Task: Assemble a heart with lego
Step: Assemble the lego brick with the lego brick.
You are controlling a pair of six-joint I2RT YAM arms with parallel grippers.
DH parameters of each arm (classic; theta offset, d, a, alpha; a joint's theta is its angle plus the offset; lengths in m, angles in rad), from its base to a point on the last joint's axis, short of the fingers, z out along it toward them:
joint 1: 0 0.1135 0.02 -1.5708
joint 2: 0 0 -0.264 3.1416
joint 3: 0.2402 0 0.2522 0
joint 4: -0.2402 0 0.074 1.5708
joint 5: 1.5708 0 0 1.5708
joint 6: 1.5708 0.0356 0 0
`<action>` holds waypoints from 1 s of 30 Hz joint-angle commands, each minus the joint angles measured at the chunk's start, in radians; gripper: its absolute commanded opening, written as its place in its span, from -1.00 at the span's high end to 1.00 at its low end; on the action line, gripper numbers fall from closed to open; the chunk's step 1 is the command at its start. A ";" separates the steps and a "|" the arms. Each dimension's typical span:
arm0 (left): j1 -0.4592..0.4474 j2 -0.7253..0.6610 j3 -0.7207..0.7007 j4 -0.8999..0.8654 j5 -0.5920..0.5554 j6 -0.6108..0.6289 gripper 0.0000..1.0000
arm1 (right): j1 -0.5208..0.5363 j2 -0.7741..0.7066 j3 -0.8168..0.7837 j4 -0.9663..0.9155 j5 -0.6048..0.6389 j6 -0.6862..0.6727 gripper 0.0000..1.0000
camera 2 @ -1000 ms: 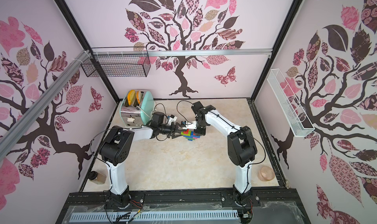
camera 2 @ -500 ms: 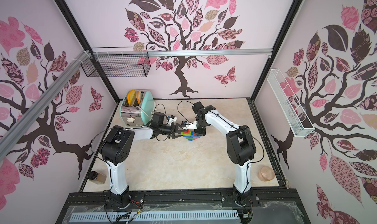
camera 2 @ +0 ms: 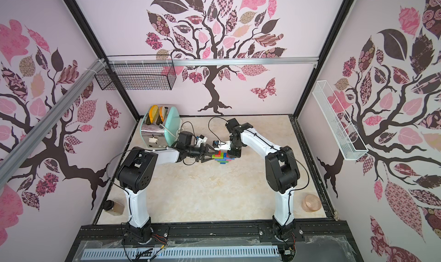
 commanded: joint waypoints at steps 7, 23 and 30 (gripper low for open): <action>0.003 0.034 0.034 -0.002 0.011 0.012 -0.24 | -0.001 0.008 -0.025 -0.010 -0.072 -0.030 0.48; 0.029 0.058 0.064 -0.005 0.011 0.005 -0.26 | 0.022 -0.032 -0.052 0.048 -0.022 0.018 0.51; 0.011 0.039 0.094 -0.131 -0.010 0.099 -0.27 | 0.005 -0.059 -0.013 0.034 -0.060 0.063 0.50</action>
